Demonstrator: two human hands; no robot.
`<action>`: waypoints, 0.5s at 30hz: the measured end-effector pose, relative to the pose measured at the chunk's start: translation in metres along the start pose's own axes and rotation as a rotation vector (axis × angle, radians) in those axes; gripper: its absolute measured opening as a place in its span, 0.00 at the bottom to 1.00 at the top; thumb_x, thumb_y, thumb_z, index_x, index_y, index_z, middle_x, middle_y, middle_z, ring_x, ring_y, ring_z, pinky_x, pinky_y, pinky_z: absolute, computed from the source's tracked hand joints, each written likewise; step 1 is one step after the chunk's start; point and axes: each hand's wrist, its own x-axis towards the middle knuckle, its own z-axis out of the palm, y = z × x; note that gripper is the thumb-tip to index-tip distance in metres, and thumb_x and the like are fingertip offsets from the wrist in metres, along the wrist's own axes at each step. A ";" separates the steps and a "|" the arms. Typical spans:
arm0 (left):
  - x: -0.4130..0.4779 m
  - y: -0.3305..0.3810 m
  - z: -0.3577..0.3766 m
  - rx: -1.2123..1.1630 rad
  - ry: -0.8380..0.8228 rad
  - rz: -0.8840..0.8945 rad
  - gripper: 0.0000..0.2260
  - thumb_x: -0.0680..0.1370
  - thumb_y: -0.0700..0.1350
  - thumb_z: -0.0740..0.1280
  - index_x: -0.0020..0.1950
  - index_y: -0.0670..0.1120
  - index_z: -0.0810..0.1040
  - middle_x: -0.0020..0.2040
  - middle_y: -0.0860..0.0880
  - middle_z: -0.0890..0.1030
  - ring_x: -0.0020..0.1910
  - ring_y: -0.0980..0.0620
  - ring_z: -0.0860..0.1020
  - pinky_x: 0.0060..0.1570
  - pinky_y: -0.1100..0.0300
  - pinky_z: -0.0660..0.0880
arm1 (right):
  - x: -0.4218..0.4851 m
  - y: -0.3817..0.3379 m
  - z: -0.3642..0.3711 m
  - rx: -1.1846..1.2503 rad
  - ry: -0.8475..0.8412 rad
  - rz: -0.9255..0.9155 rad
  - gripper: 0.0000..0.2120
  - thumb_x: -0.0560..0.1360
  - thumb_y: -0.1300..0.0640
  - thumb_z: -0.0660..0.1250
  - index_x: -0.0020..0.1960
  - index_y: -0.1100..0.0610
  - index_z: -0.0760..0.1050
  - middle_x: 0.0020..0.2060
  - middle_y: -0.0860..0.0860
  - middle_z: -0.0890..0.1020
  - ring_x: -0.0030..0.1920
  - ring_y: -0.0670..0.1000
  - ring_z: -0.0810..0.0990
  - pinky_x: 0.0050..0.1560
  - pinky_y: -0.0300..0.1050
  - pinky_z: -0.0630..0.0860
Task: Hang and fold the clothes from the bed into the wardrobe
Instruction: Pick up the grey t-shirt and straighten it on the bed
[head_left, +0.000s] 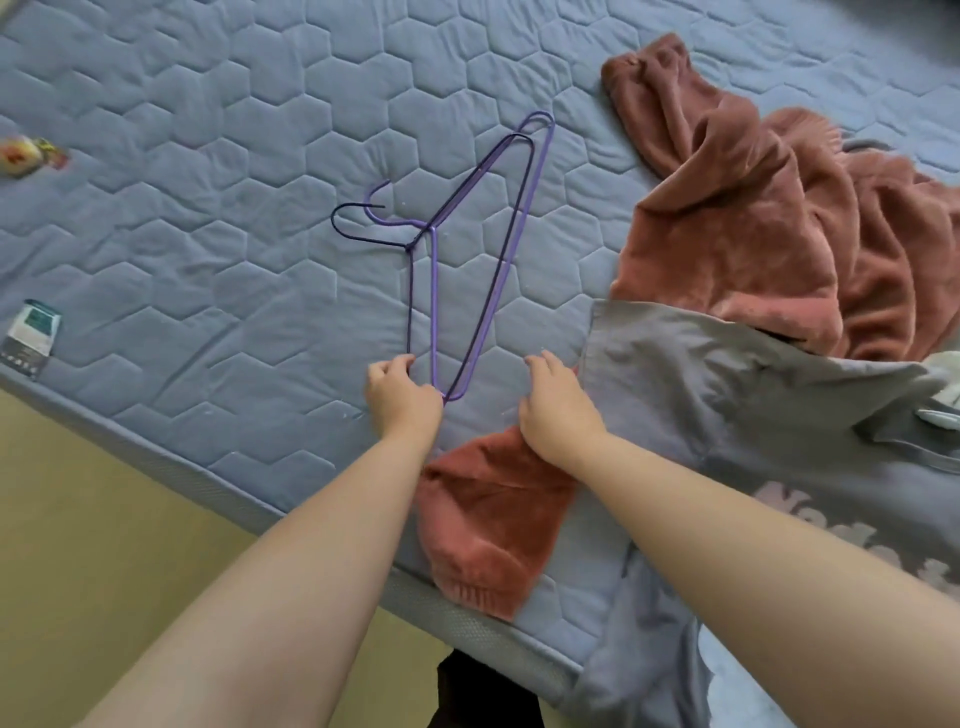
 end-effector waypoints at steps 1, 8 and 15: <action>0.009 -0.003 -0.003 -0.018 -0.027 -0.045 0.21 0.74 0.36 0.63 0.67 0.41 0.72 0.65 0.39 0.70 0.64 0.41 0.70 0.64 0.56 0.64 | 0.003 -0.006 0.005 0.023 -0.010 0.008 0.27 0.76 0.61 0.60 0.73 0.63 0.58 0.71 0.60 0.63 0.71 0.59 0.63 0.69 0.49 0.60; 0.041 -0.001 -0.007 0.048 -0.031 0.066 0.18 0.73 0.38 0.65 0.63 0.42 0.74 0.60 0.40 0.72 0.60 0.40 0.72 0.61 0.51 0.69 | 0.033 -0.028 0.022 0.216 -0.075 0.139 0.28 0.77 0.59 0.61 0.74 0.61 0.56 0.70 0.59 0.66 0.70 0.58 0.65 0.70 0.48 0.61; 0.041 0.011 0.003 0.296 -0.059 0.170 0.13 0.76 0.41 0.66 0.60 0.44 0.70 0.60 0.43 0.70 0.57 0.42 0.74 0.50 0.50 0.71 | 0.055 -0.024 0.024 0.469 -0.118 0.373 0.29 0.77 0.59 0.64 0.74 0.61 0.57 0.69 0.57 0.70 0.68 0.55 0.70 0.67 0.43 0.62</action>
